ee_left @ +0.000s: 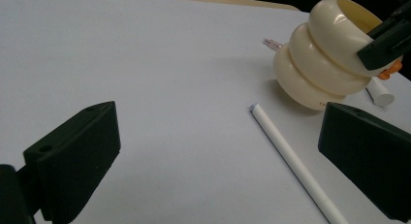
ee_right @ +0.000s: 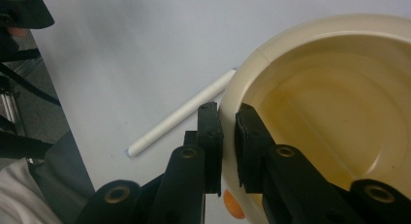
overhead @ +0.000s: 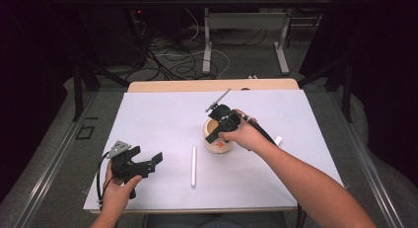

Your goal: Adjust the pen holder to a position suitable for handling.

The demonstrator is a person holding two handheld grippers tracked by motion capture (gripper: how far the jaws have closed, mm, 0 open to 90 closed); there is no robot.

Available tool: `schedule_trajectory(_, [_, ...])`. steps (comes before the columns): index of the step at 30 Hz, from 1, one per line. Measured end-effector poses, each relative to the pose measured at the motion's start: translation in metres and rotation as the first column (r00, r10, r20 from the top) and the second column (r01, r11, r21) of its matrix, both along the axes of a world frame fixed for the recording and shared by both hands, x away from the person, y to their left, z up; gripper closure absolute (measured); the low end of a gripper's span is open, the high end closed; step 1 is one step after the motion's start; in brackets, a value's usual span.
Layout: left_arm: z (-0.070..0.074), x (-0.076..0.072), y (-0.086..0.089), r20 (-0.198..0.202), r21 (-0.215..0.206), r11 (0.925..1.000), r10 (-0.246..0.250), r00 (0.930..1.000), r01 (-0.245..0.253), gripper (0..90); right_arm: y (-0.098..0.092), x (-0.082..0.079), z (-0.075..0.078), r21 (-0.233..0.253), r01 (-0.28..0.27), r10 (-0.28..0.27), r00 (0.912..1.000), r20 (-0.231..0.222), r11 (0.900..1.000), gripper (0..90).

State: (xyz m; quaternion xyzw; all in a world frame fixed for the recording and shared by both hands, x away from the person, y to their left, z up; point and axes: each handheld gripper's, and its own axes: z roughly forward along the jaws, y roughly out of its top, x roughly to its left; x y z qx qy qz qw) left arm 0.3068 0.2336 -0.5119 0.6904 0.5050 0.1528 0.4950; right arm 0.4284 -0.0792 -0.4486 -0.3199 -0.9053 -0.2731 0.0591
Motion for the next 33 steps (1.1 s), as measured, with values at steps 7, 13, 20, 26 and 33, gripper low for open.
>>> schedule_trajectory(7, [0.000,0.000,-0.001,-0.002,0.004,1.0000,-0.004,1.0000,0.004,1.5,0.002,-0.001,-0.009,0.002,-0.005,0.005,0.9988,-0.048,1.000,82.3])
schedule_trajectory(13, [-0.001,0.000,-0.001,-0.004,0.003,1.0000,-0.003,1.0000,0.003,1.5,0.004,0.001,-0.014,0.001,-0.015,0.015,0.9989,-0.044,1.000,81.9])
schedule_trajectory(20, [-0.001,0.001,-0.001,-0.007,0.001,1.0000,-0.003,1.0000,0.003,1.5,0.005,0.001,-0.016,0.012,-0.034,0.034,0.9985,-0.043,0.999,81.7])
schedule_trajectory(26, [-0.002,0.001,-0.001,-0.009,-0.002,1.0000,-0.002,1.0000,0.002,1.9,0.007,0.001,-0.017,0.074,0.021,-0.019,0.9995,-0.025,0.997,71.3])
schedule_trajectory(33, [-0.002,0.001,-0.001,-0.016,-0.006,1.0000,-0.001,0.9999,0.001,2.1,0.006,-0.002,-0.014,0.047,0.002,-0.002,0.9999,-0.016,0.999,62.0])
